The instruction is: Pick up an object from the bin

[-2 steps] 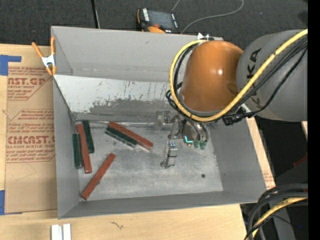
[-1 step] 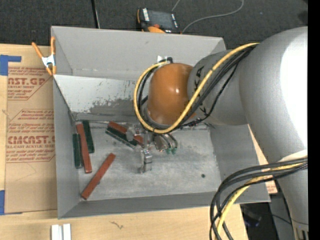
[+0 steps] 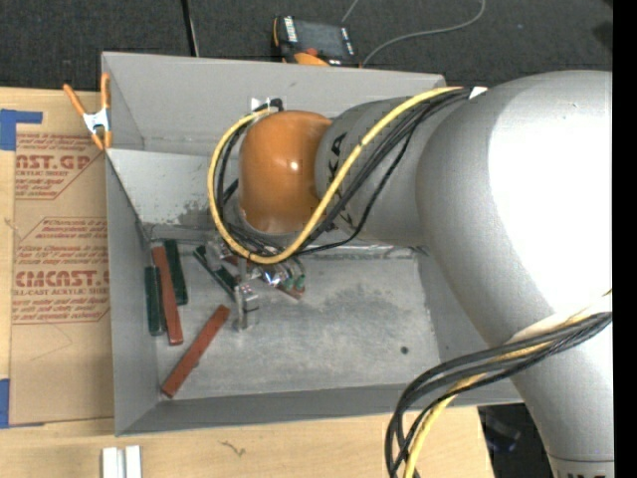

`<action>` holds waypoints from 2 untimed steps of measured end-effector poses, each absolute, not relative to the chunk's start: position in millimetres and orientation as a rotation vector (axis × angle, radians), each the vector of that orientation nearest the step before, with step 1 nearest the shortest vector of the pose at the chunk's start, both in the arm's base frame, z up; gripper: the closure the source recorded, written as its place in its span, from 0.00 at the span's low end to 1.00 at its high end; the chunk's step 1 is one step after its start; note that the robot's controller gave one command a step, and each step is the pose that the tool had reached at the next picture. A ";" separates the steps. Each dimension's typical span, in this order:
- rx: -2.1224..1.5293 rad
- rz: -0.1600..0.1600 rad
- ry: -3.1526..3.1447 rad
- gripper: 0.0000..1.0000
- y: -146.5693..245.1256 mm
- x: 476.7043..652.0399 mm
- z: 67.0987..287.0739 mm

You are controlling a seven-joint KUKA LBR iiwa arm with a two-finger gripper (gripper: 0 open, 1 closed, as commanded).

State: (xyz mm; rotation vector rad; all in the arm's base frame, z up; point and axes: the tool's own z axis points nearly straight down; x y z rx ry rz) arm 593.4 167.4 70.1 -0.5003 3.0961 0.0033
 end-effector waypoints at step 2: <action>-0.982 0.002 2.982 1.00 195.7 522.2 116.4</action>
Offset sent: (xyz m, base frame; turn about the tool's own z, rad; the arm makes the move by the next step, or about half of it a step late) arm 0.0000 0.0000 0.0000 0.0000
